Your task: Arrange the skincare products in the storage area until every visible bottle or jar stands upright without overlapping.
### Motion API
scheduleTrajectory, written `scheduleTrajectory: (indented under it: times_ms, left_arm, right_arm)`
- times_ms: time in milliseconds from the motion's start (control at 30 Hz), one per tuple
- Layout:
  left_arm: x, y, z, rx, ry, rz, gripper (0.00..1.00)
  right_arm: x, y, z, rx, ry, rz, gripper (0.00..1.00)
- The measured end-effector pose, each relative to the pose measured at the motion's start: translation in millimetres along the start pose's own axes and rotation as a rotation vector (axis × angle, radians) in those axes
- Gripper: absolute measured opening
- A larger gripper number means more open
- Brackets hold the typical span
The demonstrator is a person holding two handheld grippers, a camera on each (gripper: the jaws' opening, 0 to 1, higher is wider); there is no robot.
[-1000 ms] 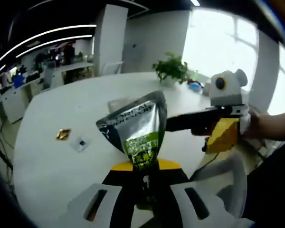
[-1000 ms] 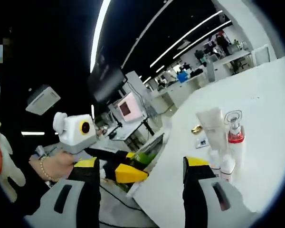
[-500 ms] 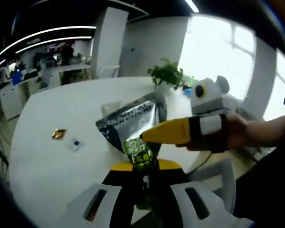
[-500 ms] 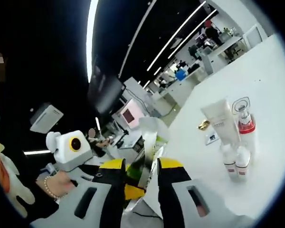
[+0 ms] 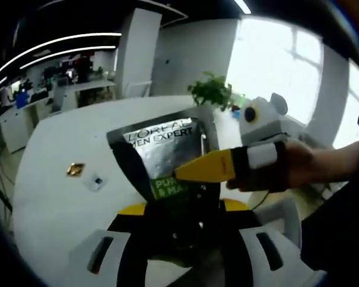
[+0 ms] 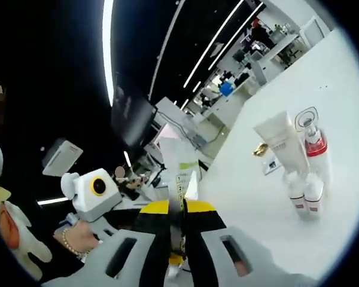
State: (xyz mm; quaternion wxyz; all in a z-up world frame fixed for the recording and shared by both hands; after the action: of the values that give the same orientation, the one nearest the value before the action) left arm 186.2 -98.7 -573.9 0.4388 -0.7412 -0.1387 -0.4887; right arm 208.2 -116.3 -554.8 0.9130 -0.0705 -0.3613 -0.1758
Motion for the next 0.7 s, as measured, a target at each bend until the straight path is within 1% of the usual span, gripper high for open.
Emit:
scheduleTrajectory:
  times_ms: [33, 67, 100, 167, 233, 300, 333, 367, 400, 433, 467, 500, 533, 567, 633, 700]
  left_arm:
    - [-1.3, -1, -0.2, -0.008, 0.027, 0.011, 0.48]
    - [-3.8, -3, 1.8, -0.002, 0.057, 0.029, 0.51]
    - [-2.2, -5, 2.4, 0.002, 0.075, 0.016, 0.55]
    - [0.4, -9, 3.1, -0.018, 0.067, -0.007, 0.61]
    - [6.4, -16, 8.0, -0.038, 0.031, -0.039, 0.67]
    - [10.2, -20, 12.6, -0.061, 0.009, -0.062, 0.69]
    - [12.2, -22, 9.9, -0.104, -0.015, -0.072, 0.68]
    - [14.7, -25, 6.6, -0.156, -0.043, -0.081, 0.65]
    - [20.7, -29, 2.2, -0.227, -0.085, -0.109, 0.61]
    - [23.2, -32, 1.9, -0.274, -0.108, -0.123, 0.53]
    - [25.7, -36, 1.9, -0.312, -0.131, -0.129, 0.49]
    - [27.0, -37, 5.0, -0.306, -0.124, -0.135, 0.45]
    - [28.6, -39, 6.3, -0.312, -0.097, -0.145, 0.42]
    - [29.4, -39, 4.9, -0.314, -0.088, -0.147, 0.4]
    - [32.2, -41, 0.7, -0.355, -0.113, -0.159, 0.39]
    - [33.9, -41, -2.6, -0.389, -0.146, -0.177, 0.37]
  right_arm:
    - [0.7, 0, 0, 0.004, 0.01, 0.0, 0.06]
    - [1.9, -1, 0, 0.006, 0.008, -0.001, 0.06]
    - [2.9, -2, -1, 0.006, 0.011, -0.001, 0.06]
    - [7.8, -5, -2, 0.012, 0.022, -0.001, 0.05]
    - [12.9, -7, 1, 0.048, 0.043, -0.003, 0.05]
    - [15.4, -9, 6, 0.082, 0.056, 0.0, 0.05]
    - [17.3, -10, 10, 0.114, 0.06, 0.002, 0.05]
    - [17.9, -10, 12, 0.128, 0.06, 0.002, 0.05]
    - [20.5, -11, 22, 0.193, 0.066, 0.002, 0.05]
    - [21.4, -11, 24, 0.208, 0.071, 0.0, 0.05]
    - [24.3, -12, 30, 0.25, 0.084, -0.002, 0.05]
    - [26.1, -13, 34, 0.276, 0.089, -0.003, 0.05]
    - [27.8, -14, 41, 0.312, 0.089, 0.004, 0.05]
    - [29.0, -14, 45, 0.33, 0.076, 0.006, 0.05]
    - [31.6, -15, 50, 0.347, 0.054, 0.012, 0.05]
    - [32.7, -15, 54, 0.372, 0.059, 0.02, 0.05]
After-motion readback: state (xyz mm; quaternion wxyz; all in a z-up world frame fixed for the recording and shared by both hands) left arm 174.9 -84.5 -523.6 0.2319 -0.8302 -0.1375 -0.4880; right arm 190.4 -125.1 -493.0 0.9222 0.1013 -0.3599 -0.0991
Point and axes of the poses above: the point that each gripper's makers call its tool centre point, and the gripper's own axes: y roughly forward along the fingers, z roughly to its left, x roughly out of its top, the point moved 1 cm from there along -y, roughly backward along the fingers, and after that the axes turned 3 degrees about x, right-handed, at the moved point
